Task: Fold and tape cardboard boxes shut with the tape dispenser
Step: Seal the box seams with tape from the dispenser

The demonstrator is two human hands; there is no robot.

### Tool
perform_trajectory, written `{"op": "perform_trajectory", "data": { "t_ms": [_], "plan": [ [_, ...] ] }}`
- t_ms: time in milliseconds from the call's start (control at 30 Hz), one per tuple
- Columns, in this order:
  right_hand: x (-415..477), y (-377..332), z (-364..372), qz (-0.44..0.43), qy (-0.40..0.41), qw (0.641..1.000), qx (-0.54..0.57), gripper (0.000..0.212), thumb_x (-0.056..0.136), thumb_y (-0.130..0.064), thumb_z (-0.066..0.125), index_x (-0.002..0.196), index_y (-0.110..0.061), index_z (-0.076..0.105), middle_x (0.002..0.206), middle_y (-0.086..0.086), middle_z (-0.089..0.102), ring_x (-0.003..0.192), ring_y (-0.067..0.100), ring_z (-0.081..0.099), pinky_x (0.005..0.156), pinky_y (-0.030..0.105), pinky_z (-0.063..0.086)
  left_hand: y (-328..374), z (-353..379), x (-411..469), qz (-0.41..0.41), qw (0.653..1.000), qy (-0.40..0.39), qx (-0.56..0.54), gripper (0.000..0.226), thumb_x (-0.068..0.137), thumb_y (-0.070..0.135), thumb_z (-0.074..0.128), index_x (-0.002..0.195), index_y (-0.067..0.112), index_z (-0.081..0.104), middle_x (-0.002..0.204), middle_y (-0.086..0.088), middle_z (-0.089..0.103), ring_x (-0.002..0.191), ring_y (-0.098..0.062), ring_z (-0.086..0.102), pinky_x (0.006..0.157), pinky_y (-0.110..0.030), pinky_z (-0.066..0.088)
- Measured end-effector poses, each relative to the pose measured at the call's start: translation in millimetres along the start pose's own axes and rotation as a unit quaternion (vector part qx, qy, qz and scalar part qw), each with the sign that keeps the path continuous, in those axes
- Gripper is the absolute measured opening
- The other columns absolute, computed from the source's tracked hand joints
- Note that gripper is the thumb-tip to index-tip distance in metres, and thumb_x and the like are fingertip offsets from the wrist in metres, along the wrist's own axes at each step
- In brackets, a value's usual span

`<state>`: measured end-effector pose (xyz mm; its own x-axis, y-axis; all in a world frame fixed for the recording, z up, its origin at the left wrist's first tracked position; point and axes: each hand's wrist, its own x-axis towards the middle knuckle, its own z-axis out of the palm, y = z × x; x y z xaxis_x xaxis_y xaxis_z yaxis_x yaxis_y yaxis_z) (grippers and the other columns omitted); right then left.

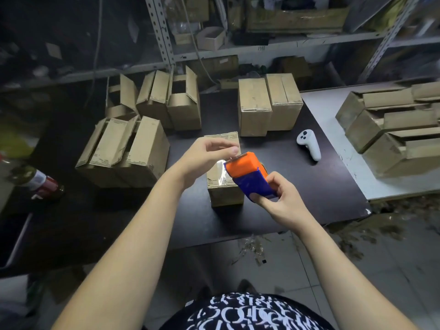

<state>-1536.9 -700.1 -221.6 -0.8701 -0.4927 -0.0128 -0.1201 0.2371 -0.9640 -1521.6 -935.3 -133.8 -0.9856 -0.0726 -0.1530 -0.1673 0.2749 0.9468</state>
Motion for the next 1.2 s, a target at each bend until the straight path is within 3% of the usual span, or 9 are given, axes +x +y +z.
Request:
{"op": "perform_trajectory", "data": {
  "t_ms": [167, 267, 333, 467, 600, 767, 933, 1067, 1200],
  "plan": [
    [-2.1, -3.5, 8.7, 0.010, 0.002, 1.000, -0.013, 0.029, 0.077, -0.021, 0.073, 0.086, -0.016, 0.046, 0.084, 0.021, 0.061, 0.078, 0.037, 0.060, 0.070, 0.043, 0.045, -3.2, 2.0, -5.4, -0.017, 0.999, -0.018, -0.042, 0.023, 0.089, 0.028, 0.075, 0.095, 0.006, 0.078, 0.083, 0.002, 0.070, 0.072, 0.001, 0.059, 0.066, -0.018, 0.042],
    [-4.0, -5.8, 11.0, 0.005, 0.023, 0.999, -0.028, 0.031, 0.069, -0.026, 0.070, 0.082, -0.015, 0.044, 0.077, 0.018, 0.060, 0.068, 0.033, 0.054, 0.065, 0.039, 0.042, -8.4, 5.9, -5.6, -0.036, 0.997, -0.001, -0.072, 0.016, 0.088, 0.026, 0.077, 0.076, 0.016, 0.077, 0.072, 0.003, 0.065, 0.070, -0.007, 0.054, 0.064, -0.027, 0.035],
    [-4.8, -6.2, 13.6, 0.000, 0.038, 0.999, -0.032, 0.035, 0.067, -0.036, 0.073, 0.077, -0.020, 0.043, 0.065, 0.007, 0.055, 0.059, 0.021, 0.047, 0.060, 0.036, 0.040, -9.9, 8.2, -9.1, -0.037, 0.996, 0.030, -0.080, 0.014, 0.088, 0.022, 0.078, 0.078, 0.013, 0.077, 0.068, 0.004, 0.067, 0.066, -0.006, 0.056, 0.063, -0.022, 0.039],
    [-5.2, -8.3, 18.7, 0.002, 0.099, 0.994, -0.055, 0.053, 0.064, -0.060, 0.085, 0.070, -0.027, 0.044, 0.059, -0.005, 0.056, 0.056, 0.026, 0.055, 0.056, 0.043, 0.047, -17.5, 14.9, -17.4, -0.001, 0.992, 0.117, -0.045, 0.011, 0.088, 0.018, 0.079, 0.084, 0.007, 0.081, 0.069, -0.001, 0.074, 0.066, -0.007, 0.064, 0.065, -0.021, 0.052],
    [-2.6, -16.1, 18.9, -0.023, 0.135, 0.983, -0.125, 0.053, 0.067, -0.061, 0.087, 0.067, -0.029, 0.044, 0.057, -0.021, 0.055, 0.052, 0.007, 0.047, 0.055, 0.026, 0.037, -20.9, 24.8, -20.4, 0.015, 0.979, 0.200, -0.023, 0.008, 0.088, 0.020, 0.080, 0.082, 0.016, 0.081, 0.074, 0.002, 0.076, 0.070, -0.003, 0.068, 0.065, -0.020, 0.055],
    [-2.8, -8.4, 19.2, -0.027, 0.128, 0.984, -0.121, 0.052, 0.067, -0.066, 0.084, 0.065, -0.029, 0.047, 0.056, -0.015, 0.058, 0.051, 0.009, 0.047, 0.053, 0.025, 0.039, -16.8, 34.2, -25.2, 0.055, 0.973, 0.224, 0.025, 0.006, 0.089, 0.015, 0.078, 0.083, 0.014, 0.079, 0.078, 0.006, 0.073, 0.070, 0.007, 0.064, 0.063, -0.009, 0.049],
    [-16.9, 24.9, 8.3, 0.025, 0.138, 0.973, -0.182, 0.058, 0.065, -0.076, 0.071, 0.059, -0.024, 0.045, 0.050, -0.012, 0.048, 0.048, 0.010, 0.041, 0.052, 0.028, 0.035, -10.3, -2.5, -24.3, 0.090, 0.936, 0.338, -0.033, 0.007, 0.089, 0.019, 0.078, 0.083, 0.022, 0.077, 0.071, 0.014, 0.071, 0.068, 0.001, 0.063, 0.068, -0.021, 0.052],
    [-28.4, 45.5, 5.7, 0.064, 0.122, 0.972, -0.190, 0.054, 0.074, -0.064, 0.077, 0.058, -0.025, 0.042, 0.049, -0.014, 0.047, 0.048, 0.009, 0.040, 0.054, 0.029, 0.034, -6.2, -24.5, -30.4, 0.101, 0.940, 0.324, 0.029, 0.010, 0.089, 0.029, 0.078, 0.081, 0.033, 0.075, 0.068, 0.023, 0.069, 0.069, 0.002, 0.062, 0.066, -0.021, 0.049],
    [-22.3, 42.3, 9.7, 0.095, 0.137, 0.961, -0.220, 0.056, 0.077, -0.064, 0.077, 0.058, -0.024, 0.043, 0.049, -0.013, 0.048, 0.049, 0.009, 0.044, 0.054, 0.030, 0.038, -12.7, -20.9, -28.7, 0.102, 0.943, 0.314, 0.041, 0.003, 0.089, 0.036, 0.077, 0.087, 0.034, 0.077, 0.080, 0.017, 0.073, 0.083, -0.008, 0.068, 0.073, -0.033, 0.056]
  ]
}}
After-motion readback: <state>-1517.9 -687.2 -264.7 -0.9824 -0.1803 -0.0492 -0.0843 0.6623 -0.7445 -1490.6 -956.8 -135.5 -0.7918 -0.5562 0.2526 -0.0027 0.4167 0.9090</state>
